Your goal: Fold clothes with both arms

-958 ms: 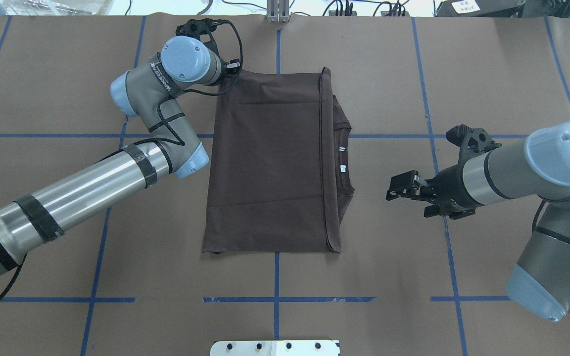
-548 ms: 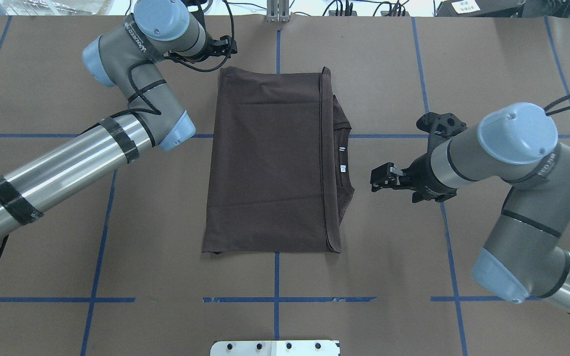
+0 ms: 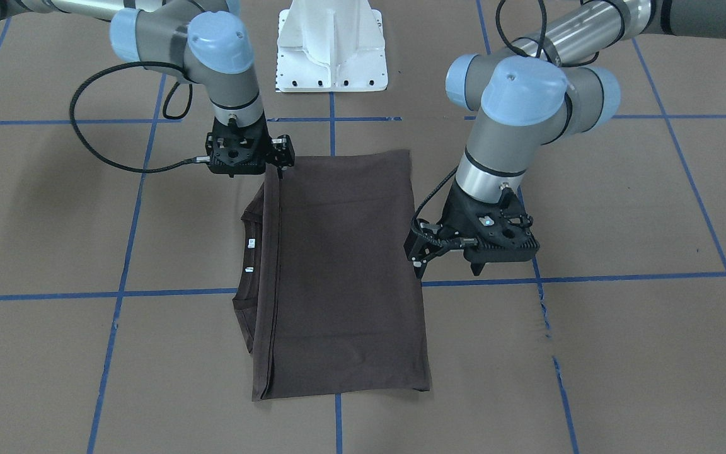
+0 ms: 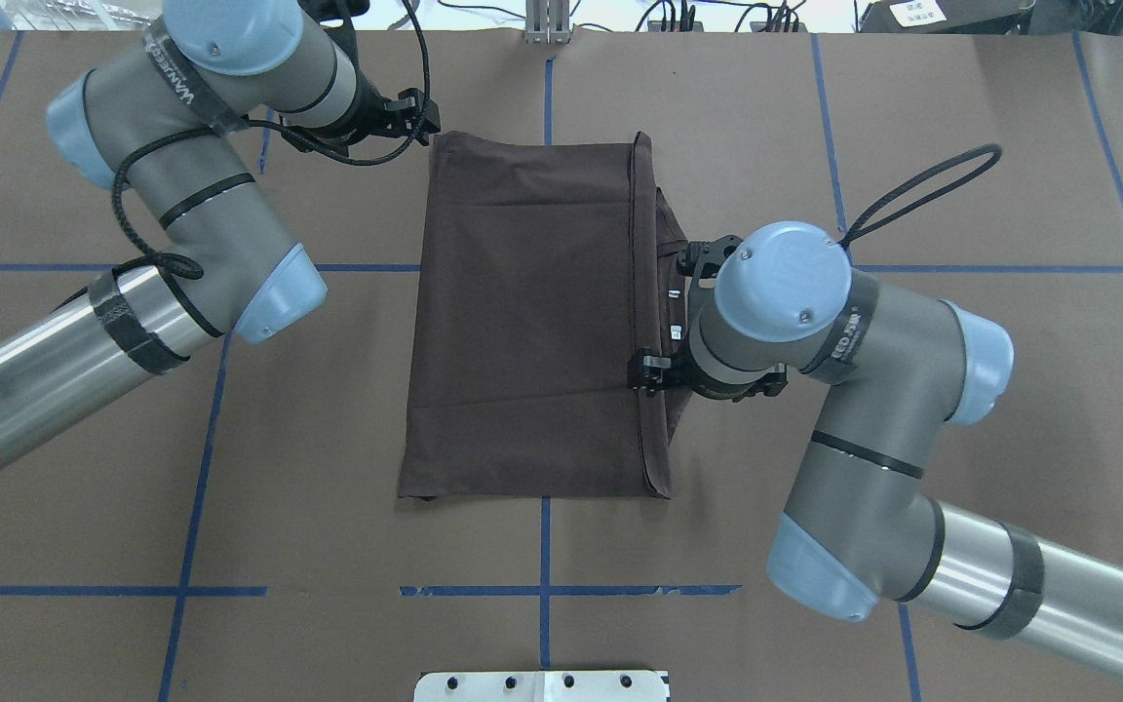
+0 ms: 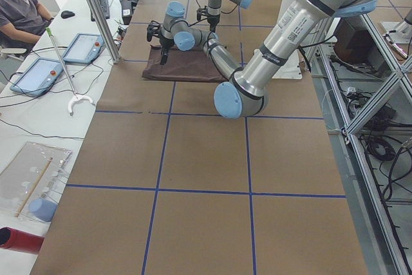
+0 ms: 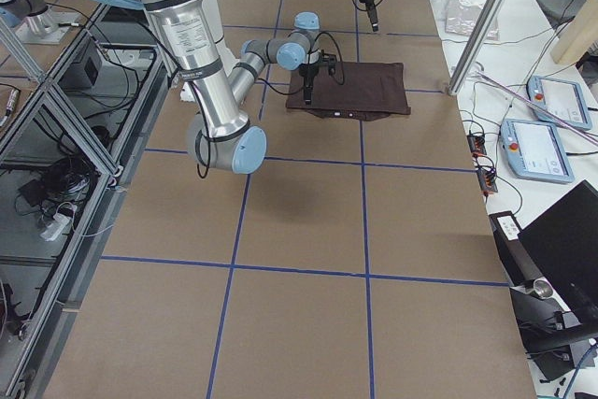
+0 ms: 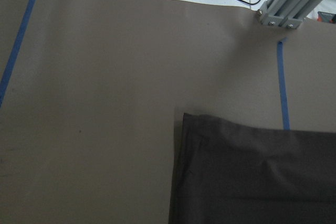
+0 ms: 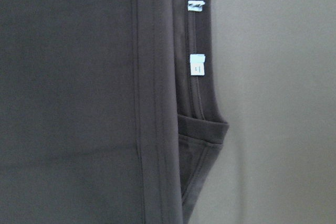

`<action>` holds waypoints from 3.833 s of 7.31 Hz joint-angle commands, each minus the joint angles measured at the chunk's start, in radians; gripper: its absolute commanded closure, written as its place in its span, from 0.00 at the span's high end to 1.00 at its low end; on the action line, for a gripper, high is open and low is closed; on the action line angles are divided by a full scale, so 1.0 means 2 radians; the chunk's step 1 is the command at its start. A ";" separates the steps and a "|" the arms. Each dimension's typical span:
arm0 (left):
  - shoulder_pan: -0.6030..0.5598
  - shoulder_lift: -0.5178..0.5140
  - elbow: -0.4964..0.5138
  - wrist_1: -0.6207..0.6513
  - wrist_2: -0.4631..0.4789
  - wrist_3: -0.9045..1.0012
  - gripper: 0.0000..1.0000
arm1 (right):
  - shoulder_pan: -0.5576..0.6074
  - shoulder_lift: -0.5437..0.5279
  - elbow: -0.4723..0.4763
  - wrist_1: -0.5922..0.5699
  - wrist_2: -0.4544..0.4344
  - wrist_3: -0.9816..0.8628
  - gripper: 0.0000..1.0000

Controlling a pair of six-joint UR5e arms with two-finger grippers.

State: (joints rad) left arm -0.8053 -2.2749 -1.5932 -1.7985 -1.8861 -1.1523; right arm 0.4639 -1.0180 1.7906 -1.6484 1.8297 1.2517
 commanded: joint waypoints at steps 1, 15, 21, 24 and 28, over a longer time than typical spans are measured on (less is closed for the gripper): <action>0.017 0.016 -0.031 0.011 -0.007 -0.004 1.00 | -0.034 0.010 -0.026 -0.004 -0.003 0.002 1.00; 0.018 0.017 -0.024 0.006 -0.008 -0.004 1.00 | -0.012 -0.003 -0.030 -0.090 0.009 -0.048 1.00; 0.027 0.016 -0.030 0.006 -0.009 -0.014 1.00 | 0.081 -0.012 -0.004 -0.082 0.051 -0.129 1.00; 0.108 0.072 -0.057 -0.030 -0.001 -0.195 1.00 | 0.083 -0.014 0.057 -0.040 0.102 -0.089 1.00; 0.242 0.148 -0.131 -0.025 0.077 -0.355 1.00 | 0.083 -0.015 0.073 -0.003 0.114 -0.043 1.00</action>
State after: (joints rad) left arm -0.3969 -2.0020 -1.8428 -1.8502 -1.7882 -1.7783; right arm 0.6293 -1.0476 1.9352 -1.6641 2.0548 1.1566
